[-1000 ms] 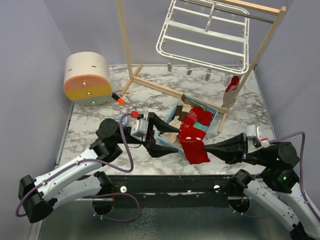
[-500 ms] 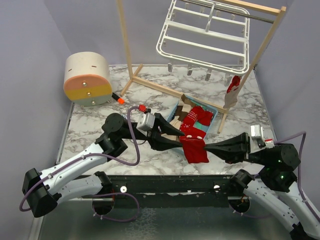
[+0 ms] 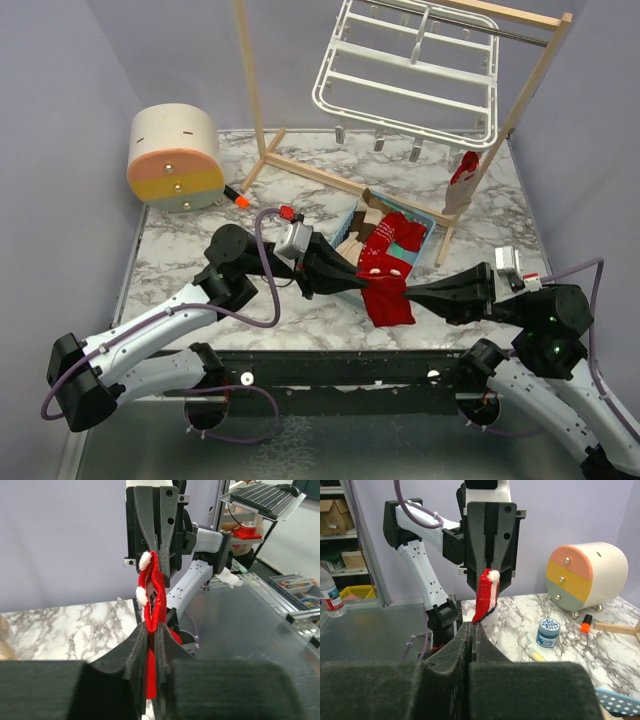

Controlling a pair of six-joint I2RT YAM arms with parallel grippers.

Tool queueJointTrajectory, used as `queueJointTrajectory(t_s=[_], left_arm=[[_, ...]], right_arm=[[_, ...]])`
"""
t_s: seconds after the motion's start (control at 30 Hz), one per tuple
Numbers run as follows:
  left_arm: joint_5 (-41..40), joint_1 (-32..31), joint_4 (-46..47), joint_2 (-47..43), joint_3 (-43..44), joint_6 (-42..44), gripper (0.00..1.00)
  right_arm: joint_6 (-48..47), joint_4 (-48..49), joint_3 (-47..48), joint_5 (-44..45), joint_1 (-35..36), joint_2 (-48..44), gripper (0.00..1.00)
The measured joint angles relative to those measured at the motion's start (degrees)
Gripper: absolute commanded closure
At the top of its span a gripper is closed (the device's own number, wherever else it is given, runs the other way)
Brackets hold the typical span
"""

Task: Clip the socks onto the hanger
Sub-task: Pick up the sock from the bin.

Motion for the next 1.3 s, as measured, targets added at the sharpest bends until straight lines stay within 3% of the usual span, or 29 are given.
queueJointTrajectory(t_s=[0.07, 0.17, 0.33, 0.43, 0.7, 0.97, 1.13, 1.3], left_arm=[[0.2, 0.0, 0.3, 0.5, 0.0, -0.3, 1.00], [0.8, 0.0, 0.5, 1.6, 0.1, -0.9, 1.00], [1.0, 0.0, 0.6, 3.0, 0.9, -1.4, 1.00], [0.9, 0.0, 0.8, 3.0, 1.1, -0.6, 1.00], [-1.8, 0.0, -4.7, -3.9, -2.5, 12.9, 1.00], [-2.8, 0.0, -23.6, -3.1, 2.5, 34.4, 1.00], [-4.3, 0.0, -28.7, -3.1, 4.4, 40.9, 1.00], [-4.7, 0.0, -30.6, -3.1, 4.6, 43.5, 1.00]], right_arm=[[0.3, 0.5, -0.1, -0.1, 0.0, 0.3, 0.99], [0.6, 0.9, -0.2, -0.5, 0.0, 1.2, 0.97], [-0.1, -1.0, 0.1, -0.6, 0.0, 4.0, 0.54], [-1.8, -5.0, 1.5, -0.2, 0.0, 4.5, 0.45], [-8.9, -14.6, 9.1, 3.3, 0.0, 3.5, 0.45], [-15.6, -19.5, 10.7, 3.4, 0.0, 8.1, 0.55], [-17.5, -20.0, 10.7, 3.4, 0.0, 10.4, 0.63], [-18.7, -20.2, 10.7, 3.4, 0.0, 10.9, 0.64]])
